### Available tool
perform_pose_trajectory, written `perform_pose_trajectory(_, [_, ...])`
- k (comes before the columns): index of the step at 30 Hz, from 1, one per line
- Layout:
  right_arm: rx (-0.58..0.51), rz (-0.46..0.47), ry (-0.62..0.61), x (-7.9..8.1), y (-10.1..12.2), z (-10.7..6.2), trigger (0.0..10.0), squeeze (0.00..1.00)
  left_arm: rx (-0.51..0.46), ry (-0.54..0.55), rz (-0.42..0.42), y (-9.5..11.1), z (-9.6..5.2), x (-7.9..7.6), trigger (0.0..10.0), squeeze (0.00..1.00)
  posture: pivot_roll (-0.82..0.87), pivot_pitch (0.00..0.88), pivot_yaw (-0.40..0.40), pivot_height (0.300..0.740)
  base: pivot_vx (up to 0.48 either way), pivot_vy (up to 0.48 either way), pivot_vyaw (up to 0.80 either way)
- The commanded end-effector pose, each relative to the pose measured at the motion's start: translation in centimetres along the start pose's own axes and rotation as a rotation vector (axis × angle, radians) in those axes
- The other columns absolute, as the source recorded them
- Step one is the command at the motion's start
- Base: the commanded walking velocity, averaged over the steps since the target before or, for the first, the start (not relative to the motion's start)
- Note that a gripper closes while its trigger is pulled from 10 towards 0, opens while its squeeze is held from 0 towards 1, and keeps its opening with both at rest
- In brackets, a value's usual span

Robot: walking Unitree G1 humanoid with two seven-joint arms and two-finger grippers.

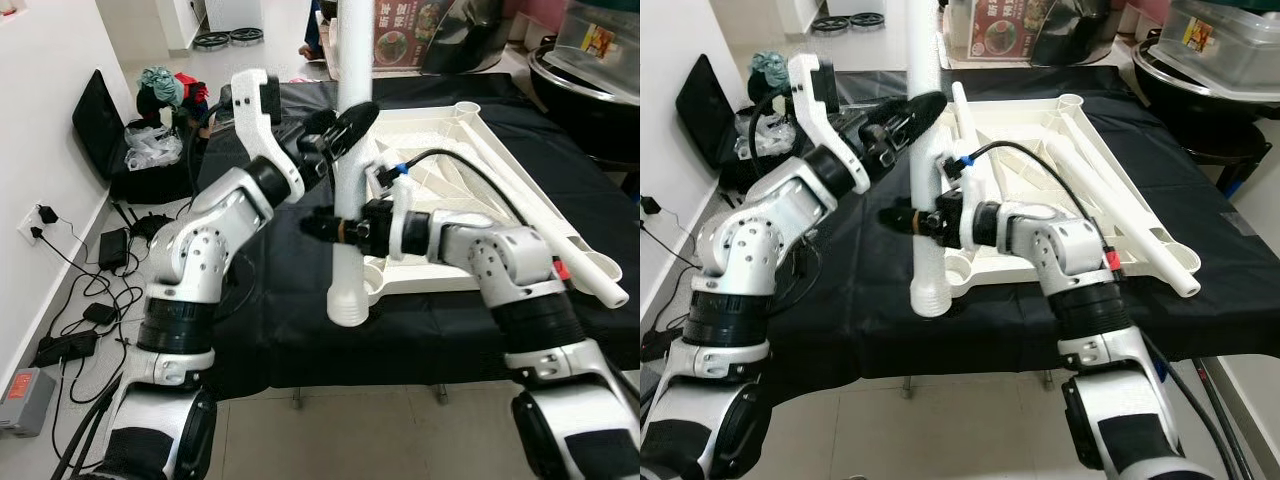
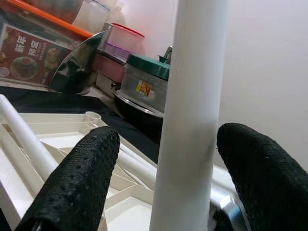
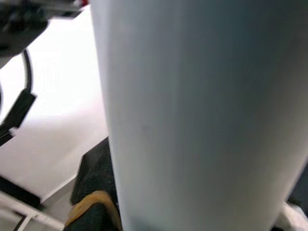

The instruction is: Building children table

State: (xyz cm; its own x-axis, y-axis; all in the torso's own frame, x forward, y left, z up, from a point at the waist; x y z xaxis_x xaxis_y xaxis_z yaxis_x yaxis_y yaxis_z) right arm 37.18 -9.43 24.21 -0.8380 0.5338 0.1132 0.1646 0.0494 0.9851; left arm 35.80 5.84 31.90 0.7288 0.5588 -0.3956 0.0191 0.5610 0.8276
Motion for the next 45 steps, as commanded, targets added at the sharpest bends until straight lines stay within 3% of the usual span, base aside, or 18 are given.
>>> perform_pose_trajectory(1, [-0.021, -0.018, -0.036, -0.6, 0.6, -0.2, 0.0, 0.00, 0.007, -0.003, 0.012, 0.0, -0.3, -0.2, 10.0, 0.00, 0.09, 0.059, -0.010, 0.740, 0.000, 0.000, 0.00])
perform_pose_trajectory(4, [-0.031, -0.021, -0.113, -1.8, 0.6, -0.5, 0.0, 0.00, -0.006, -0.008, 0.001, 0.1, -0.3, -0.5, 10.0, 0.00, 0.09, 0.053, -0.012, 0.740, 0.000, 0.000, 0.00])
perform_pose_trajectory(5, [-0.057, -0.027, -0.213, -3.1, 0.7, -0.8, 0.0, 0.00, -0.014, -0.009, -0.003, 0.2, -0.3, -0.7, 10.0, 0.00, 0.09, 0.047, -0.015, 0.740, 0.000, 0.000, 0.00])
perform_pose_trajectory(7, [-0.064, -0.028, -0.235, -3.4, 0.7, -0.8, 0.0, 0.00, -0.015, -0.009, -0.003, 0.2, -0.3, -0.8, 10.0, 0.00, 0.09, 0.047, -0.015, 0.740, 0.000, 0.000, 0.00])
perform_pose_trajectory(10, [-0.158, -0.040, -0.382, -5.2, 2.0, -1.9, 0.0, 0.00, -0.018, 0.007, -0.014, -0.2, -0.8, -1.0, 10.0, 0.00, 0.10, 0.036, -0.018, 0.740, 0.000, 0.000, 0.00])
perform_pose_trajectory(13, [-0.297, -0.065, -0.516, -6.6, 4.2, -3.6, 0.0, 0.00, 0.021, 0.039, -0.028, -2.1, -2.2, -0.8, 10.0, 0.00, 0.10, 0.029, -0.018, 0.740, 0.000, 0.000, 0.00])
perform_pose_trajectory(14, [-0.352, -0.082, -0.523, -6.5, 5.2, -4.1, 4.9, 0.00, 0.044, 0.056, -0.037, -2.9, -2.8, -0.6, 10.0, 0.00, 0.10, 0.030, -0.015, 0.740, 0.000, 0.000, 0.00])
perform_pose_trajectory(17, [-0.387, -0.095, -0.526, -6.3, 5.9, -4.5, 4.9, 0.00, 0.057, 0.067, -0.043, -3.5, -3.2, -0.5, 10.0, 0.00, 0.10, 0.030, -0.015, 0.740, 0.000, 0.000, 0.00])
perform_pose_trajectory(18, [-0.415, -0.097, -0.523, -6.2, 6.4, -4.7, 10.0, 0.00, 0.074, 0.097, -0.043, -4.1, -3.6, -0.1, 10.0, 0.00, 0.10, 0.034, -0.012, 0.740, 0.000, 0.000, 0.00])
perform_pose_trajectory(22, [-0.512, -0.170, -0.569, -5.6, 8.0, -5.7, 10.0, 0.00, 0.138, 0.199, -0.006, -6.3, -5.4, 1.0, 10.0, 0.00, 0.10, 0.041, -0.014, 0.740, 0.000, 0.000, 0.00])
perform_pose_trajectory(27, [-0.551, -0.232, -0.600, -4.0, 7.3, -5.9, 10.0, 0.00, 0.167, 0.247, 0.080, -7.8, -7.1, 0.8, 10.0, 0.00, 0.10, 0.047, -0.017, 0.740, 0.000, 0.000, 0.00])
perform_pose_trajectory(35, [-0.543, -0.243, -0.633, -2.4, 5.0, -5.4, 10.0, 0.00, 0.144, 0.277, 0.113, -8.3, -7.6, 0.7, 10.0, 0.00, 0.10, 0.048, -0.016, 0.740, 0.000, -0.217, 0.40])
perform_pose_trajectory(45, [-0.574, -0.225, -0.655, -2.3, 5.7, -5.5, 10.0, 0.00, 0.103, 0.320, 0.105, -7.6, -7.6, 1.2, 10.0, 0.00, 0.10, 0.051, -0.021, 0.740, 0.189, -0.393, 0.00])
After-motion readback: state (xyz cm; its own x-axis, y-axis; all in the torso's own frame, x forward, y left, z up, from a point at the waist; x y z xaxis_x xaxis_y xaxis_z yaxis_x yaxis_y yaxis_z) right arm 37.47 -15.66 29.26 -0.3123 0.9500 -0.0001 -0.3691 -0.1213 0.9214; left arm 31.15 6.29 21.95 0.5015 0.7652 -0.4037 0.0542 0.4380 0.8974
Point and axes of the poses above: a point about 5 cm out from each wrist's last joint towards the gripper, its own z axis pointing out of the wrist towards the gripper, its own y axis along the axis of the wrist's last joint, x = y × z, the point moved 3 cm from there along z, pointing out of the wrist towards the gripper, and after that the axes turned 5 degrees about -z, right-handed, at the moved point
